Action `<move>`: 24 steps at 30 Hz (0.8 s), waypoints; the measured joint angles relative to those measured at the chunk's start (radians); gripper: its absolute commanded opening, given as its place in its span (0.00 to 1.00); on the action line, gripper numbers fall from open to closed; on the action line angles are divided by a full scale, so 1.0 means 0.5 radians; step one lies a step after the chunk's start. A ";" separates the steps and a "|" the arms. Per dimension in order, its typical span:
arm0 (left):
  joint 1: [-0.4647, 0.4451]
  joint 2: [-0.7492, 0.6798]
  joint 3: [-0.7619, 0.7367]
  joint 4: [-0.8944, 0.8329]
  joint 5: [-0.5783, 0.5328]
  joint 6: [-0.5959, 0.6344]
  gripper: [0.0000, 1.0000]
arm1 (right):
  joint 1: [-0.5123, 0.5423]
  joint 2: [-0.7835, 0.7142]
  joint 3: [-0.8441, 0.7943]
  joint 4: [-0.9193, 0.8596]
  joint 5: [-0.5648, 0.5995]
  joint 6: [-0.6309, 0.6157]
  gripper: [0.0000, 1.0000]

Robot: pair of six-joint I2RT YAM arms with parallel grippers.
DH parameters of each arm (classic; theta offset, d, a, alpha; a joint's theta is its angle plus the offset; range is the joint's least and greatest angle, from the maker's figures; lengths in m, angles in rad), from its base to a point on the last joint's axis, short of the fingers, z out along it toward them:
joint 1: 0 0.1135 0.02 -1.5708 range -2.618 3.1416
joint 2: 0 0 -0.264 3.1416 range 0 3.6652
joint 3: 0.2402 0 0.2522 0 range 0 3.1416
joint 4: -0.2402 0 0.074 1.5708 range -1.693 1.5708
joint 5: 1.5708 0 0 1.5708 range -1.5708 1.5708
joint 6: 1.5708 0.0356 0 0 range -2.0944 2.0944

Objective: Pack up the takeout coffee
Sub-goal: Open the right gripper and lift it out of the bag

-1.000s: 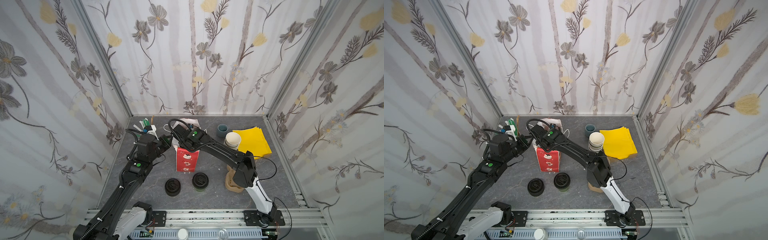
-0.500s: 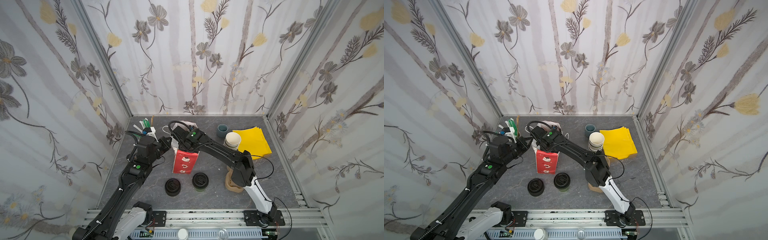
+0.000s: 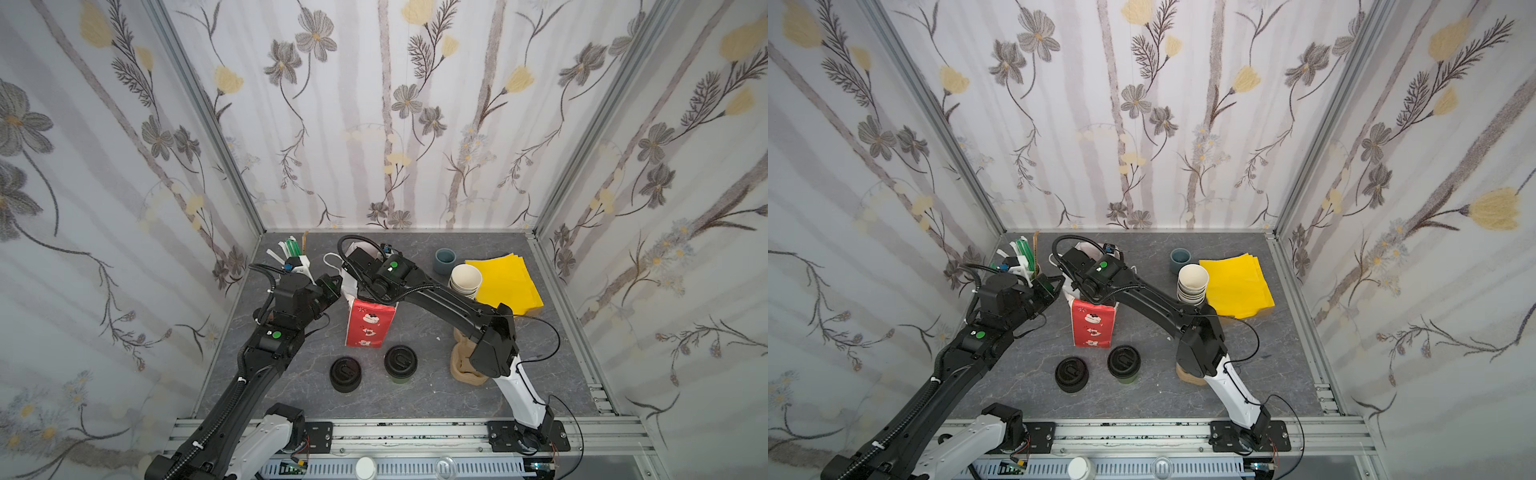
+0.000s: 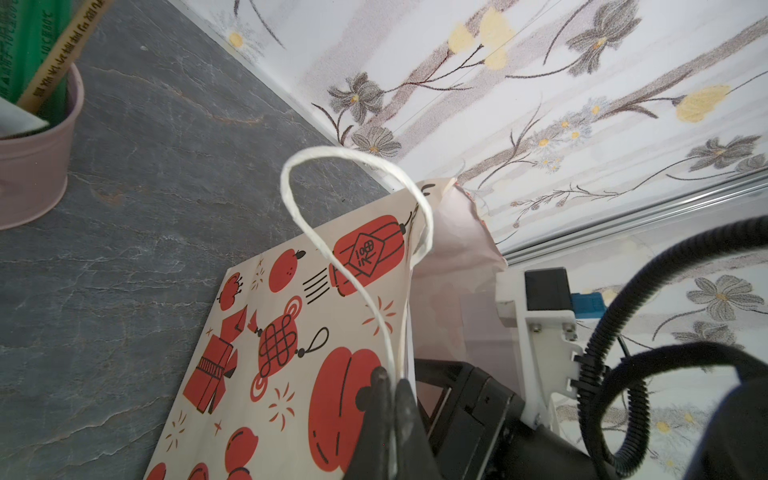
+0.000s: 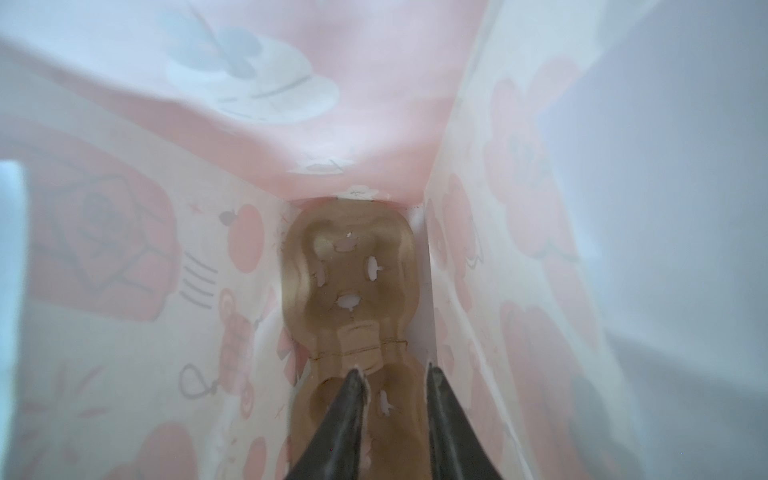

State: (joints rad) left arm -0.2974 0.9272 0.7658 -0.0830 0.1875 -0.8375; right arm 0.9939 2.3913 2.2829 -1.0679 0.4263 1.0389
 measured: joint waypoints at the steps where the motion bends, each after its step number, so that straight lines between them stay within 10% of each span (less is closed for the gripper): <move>1: 0.000 0.000 0.000 0.000 0.000 0.001 0.00 | 0.001 -0.002 0.000 0.004 0.002 -0.001 0.30; 15: 0.000 0.000 0.001 0.000 0.002 0.002 0.00 | 0.084 -0.341 0.000 0.222 0.169 -0.269 0.42; 24: 0.001 0.000 0.001 0.000 0.002 0.002 0.00 | 0.140 -0.628 -0.015 0.167 0.355 -0.394 0.71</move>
State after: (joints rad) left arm -0.2970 0.9272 0.7662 -0.0830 0.1886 -0.8364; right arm 1.0641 2.0773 2.2753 -0.9844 0.6037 0.8417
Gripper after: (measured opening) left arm 0.049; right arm 0.700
